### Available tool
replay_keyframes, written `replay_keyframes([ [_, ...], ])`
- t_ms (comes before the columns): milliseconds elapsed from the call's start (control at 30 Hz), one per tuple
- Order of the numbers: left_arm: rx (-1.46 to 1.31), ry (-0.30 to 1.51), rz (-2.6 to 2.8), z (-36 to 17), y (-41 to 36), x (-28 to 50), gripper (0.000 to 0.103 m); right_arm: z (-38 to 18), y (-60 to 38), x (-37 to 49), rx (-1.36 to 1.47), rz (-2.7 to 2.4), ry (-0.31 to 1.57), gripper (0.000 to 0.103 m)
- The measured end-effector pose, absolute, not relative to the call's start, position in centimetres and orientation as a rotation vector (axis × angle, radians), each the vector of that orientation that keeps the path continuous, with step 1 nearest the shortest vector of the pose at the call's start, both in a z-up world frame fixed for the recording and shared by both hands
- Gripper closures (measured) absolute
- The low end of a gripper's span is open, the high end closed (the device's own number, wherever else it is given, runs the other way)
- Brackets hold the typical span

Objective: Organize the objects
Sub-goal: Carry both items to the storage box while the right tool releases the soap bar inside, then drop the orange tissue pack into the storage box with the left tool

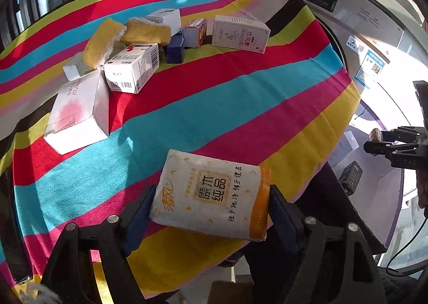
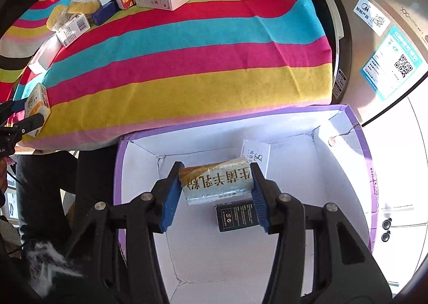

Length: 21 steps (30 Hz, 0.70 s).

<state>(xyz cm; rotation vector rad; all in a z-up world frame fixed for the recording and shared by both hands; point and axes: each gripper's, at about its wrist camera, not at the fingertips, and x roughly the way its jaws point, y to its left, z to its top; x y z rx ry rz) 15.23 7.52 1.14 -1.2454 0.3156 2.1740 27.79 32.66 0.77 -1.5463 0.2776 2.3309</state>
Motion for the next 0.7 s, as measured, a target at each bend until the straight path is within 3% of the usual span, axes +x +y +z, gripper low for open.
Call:
replay_keyframes([
  [267, -1.130, 0.143, 1.989, 4.0, 11.9, 17.6, 0.024, -0.1, 33.6, 28.6, -1.573, 2.269, 0.264, 0.050],
  [500, -1.063, 0.155, 1.765, 4.2, 19.3, 21.3, 0.024, -0.2, 34.7, 29.5, -1.564, 2.209, 0.252, 0.048],
  [700, -1.132, 0.166, 1.669, 2.8, 22.1, 22.1, 0.017, 0.1, 35.9, 30.2, -1.534, 2.178, 0.288, 0.025],
])
